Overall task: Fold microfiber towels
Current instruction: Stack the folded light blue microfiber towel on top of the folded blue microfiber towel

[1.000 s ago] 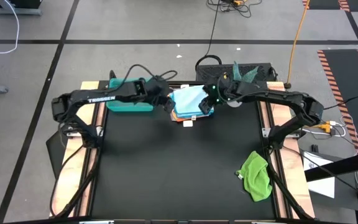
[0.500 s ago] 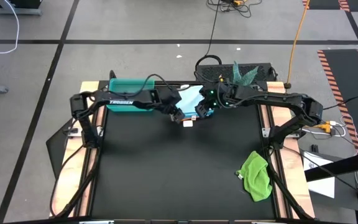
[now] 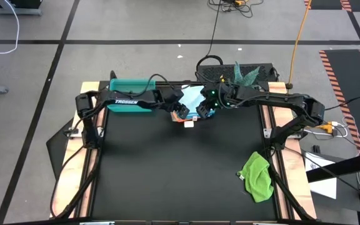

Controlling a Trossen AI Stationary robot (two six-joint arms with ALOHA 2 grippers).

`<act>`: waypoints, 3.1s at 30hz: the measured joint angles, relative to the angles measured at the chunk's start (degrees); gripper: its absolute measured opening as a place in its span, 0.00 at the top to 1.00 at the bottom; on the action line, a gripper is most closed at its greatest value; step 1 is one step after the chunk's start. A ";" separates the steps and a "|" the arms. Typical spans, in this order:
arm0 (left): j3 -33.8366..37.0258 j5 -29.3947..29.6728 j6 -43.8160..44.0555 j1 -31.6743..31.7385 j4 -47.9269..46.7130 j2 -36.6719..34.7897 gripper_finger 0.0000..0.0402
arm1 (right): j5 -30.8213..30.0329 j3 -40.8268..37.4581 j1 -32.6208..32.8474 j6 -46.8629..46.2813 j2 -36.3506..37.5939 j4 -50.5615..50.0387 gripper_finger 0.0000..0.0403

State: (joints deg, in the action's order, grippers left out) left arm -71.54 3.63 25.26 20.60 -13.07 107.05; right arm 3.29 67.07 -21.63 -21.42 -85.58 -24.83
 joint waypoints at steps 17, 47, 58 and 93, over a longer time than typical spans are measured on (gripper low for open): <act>-0.10 4.10 2.27 -4.62 -17.43 4.25 0.46 | 1.49 0.00 0.00 1.00 -0.02 -0.69 0.55; 0.01 11.45 2.02 1.98 -18.00 -9.07 0.46 | 1.06 0.00 -3.01 4.57 -15.24 6.11 0.76; 0.01 8.80 2.50 2.70 -13.28 -1.97 0.46 | 1.32 0.00 -3.43 7.16 -15.19 6.59 0.98; -0.04 6.21 1.60 8.03 -9.23 1.35 0.55 | 1.31 0.00 -3.56 7.59 -15.17 6.12 1.00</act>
State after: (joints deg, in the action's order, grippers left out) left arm -71.57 9.84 26.86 28.64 -22.30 108.40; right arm 4.60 67.07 -25.19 -13.84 -100.75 -18.70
